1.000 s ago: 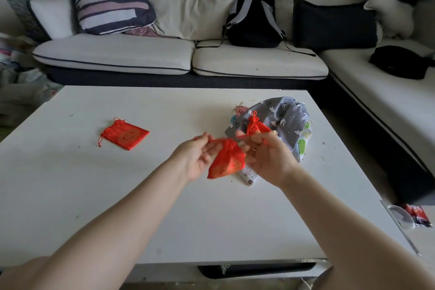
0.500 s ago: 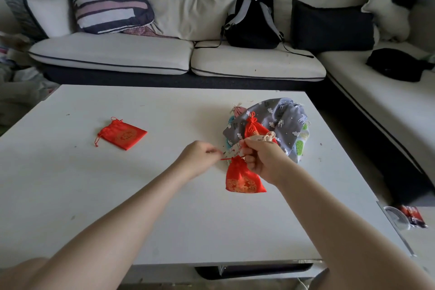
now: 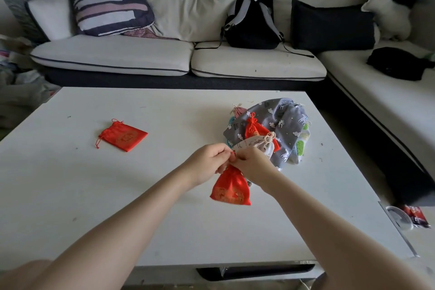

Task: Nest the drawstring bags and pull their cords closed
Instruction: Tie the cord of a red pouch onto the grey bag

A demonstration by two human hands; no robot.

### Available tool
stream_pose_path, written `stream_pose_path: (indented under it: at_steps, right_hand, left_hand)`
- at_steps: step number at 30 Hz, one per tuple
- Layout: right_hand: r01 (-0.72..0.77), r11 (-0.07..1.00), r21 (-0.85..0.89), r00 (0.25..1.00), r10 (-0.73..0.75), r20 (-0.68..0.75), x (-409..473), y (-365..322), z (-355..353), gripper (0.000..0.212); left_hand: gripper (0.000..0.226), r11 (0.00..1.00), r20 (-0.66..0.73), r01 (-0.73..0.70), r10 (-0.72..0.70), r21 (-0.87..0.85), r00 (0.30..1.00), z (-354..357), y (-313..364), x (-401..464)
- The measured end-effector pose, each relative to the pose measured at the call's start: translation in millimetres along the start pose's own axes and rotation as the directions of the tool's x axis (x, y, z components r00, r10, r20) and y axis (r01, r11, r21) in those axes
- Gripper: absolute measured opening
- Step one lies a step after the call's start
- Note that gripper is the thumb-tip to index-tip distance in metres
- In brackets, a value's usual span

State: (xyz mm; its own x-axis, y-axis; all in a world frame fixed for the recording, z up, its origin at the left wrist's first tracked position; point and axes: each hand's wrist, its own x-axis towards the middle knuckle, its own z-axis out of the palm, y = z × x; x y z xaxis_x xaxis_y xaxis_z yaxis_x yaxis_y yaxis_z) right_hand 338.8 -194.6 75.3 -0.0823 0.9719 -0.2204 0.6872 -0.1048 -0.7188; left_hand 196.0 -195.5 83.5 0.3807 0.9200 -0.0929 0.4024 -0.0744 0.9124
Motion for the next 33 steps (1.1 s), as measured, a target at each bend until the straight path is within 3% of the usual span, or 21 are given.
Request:
stream_pose_path:
  at_steps: [4, 7, 10, 13, 18, 22, 24, 26, 28, 30, 33]
  right_hand:
    - [-0.087, 0.963, 0.256, 0.994, 0.1, -0.039, -5.9, 1.8, -0.9, 0.038]
    - [-0.083, 0.922, 0.378, 0.991, 0.115, -0.063, -9.8, 1.4, 0.3, 0.041]
    - [-0.073, 0.875, 0.478, 0.995, 0.097, -0.025, -11.5, -1.4, -0.4, 0.037]
    - [-0.117, 0.865, 0.488, 0.993, 0.115, 0.035, -11.5, -3.0, -5.4, 0.039]
    - [-0.058, 0.856, 0.513, 0.997, 0.073, -0.01, -10.4, -5.4, -7.8, 0.041]
    - [-0.055, 0.634, 0.772, 0.992, -0.052, 0.113, -10.1, 0.3, -14.4, 0.014]
    - [-0.109, 0.472, 0.875, 0.986, -0.057, 0.154, -11.0, 2.3, -18.5, 0.023]
    - [-0.113, 0.391, 0.913, 0.992, -0.012, 0.128, -11.7, 2.6, -18.0, 0.025]
    - [-0.075, 0.418, 0.905, 0.997, 0.063, 0.053, -12.7, 1.4, -15.2, 0.025]
    - [0.03, 0.533, 0.845, 0.989, 0.106, -0.102, -14.3, -0.3, -13.4, 0.024]
    - [0.199, 0.688, 0.698, 0.958, 0.015, -0.288, -18.2, -5.0, -9.1, 0.023]
  left_hand:
    - [0.017, 0.993, -0.177, -0.067, 0.083, 0.095, 0.981, 1.1, -10.6, 4.5]
    - [0.016, 0.998, -0.268, -0.035, 0.048, 0.053, 0.962, 7.0, -16.1, 7.9]
    - [0.021, 0.998, -0.21, -0.011, -0.003, -0.065, 0.978, 12.6, -11.7, 8.5]
    - [0.026, 0.986, -0.06, 0.021, -0.032, -0.167, 0.998, 12.8, -6.6, 7.6]
    - [0.025, 0.925, 0.065, 0.075, -0.054, -0.373, 0.996, 14.5, -8.8, 7.1]
    - [0.024, 0.816, 0.094, 0.103, -0.06, -0.569, 0.994, 9.7, -7.5, 8.3]
    - [0.023, 0.748, 0.114, 0.138, -0.085, -0.649, 0.99, 4.9, -8.2, 9.5]
    - [0.025, 0.719, 0.135, 0.181, -0.121, -0.671, 0.983, 3.5, -9.1, 8.6]
    - [0.029, 0.75, 0.143, 0.225, -0.173, -0.622, 0.974, 6.0, -7.4, 8.0]
    - [0.03, 0.83, 0.126, 0.25, -0.217, -0.498, 0.968, 9.1, -4.4, 7.5]
    - [0.025, 0.935, 0.101, 0.238, -0.219, -0.263, 0.971, 12.5, 0.5, 8.8]
